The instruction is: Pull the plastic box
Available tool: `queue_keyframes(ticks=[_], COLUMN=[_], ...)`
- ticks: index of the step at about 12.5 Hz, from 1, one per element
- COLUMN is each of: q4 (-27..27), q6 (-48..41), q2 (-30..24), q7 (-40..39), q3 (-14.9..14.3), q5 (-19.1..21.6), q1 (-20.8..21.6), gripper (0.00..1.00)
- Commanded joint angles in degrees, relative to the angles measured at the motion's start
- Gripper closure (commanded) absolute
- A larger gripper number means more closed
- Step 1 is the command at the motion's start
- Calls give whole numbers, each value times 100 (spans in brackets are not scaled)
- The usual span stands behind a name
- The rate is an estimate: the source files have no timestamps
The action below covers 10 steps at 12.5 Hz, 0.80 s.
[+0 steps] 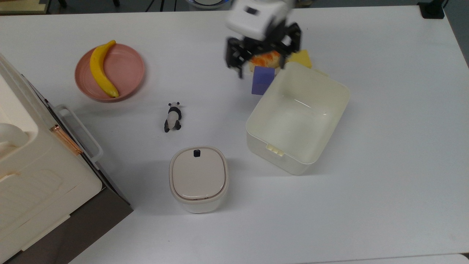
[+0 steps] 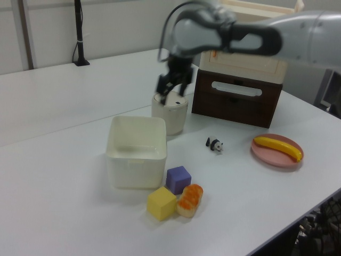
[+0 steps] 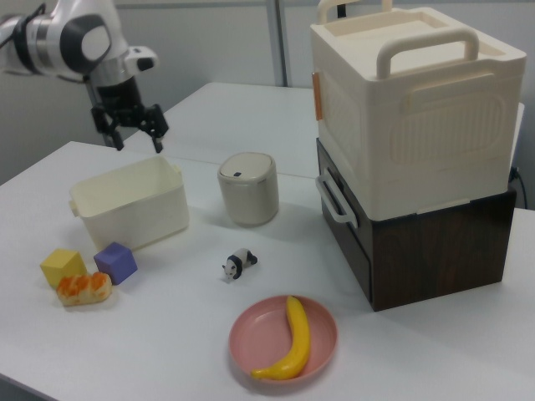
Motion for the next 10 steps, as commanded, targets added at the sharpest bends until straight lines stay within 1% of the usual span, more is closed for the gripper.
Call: queue_keyframes(ticks=[1,2,4,5,8,10], q4=[-370,-379,-423,-432,-414,-414], q6=[-606,-617,-617,-617,-625,-617], q2=[-566,-654,-716,-699,-646,-594], q7=[217,209,209,217,287,629], q3=[5,6,-3,-12,-38,-38], q5=[97,88,79,-17,-44,-44], q1=[-642,-861,-1082,-1083,-996,-987], gripper=[0,0,0,0,0,0])
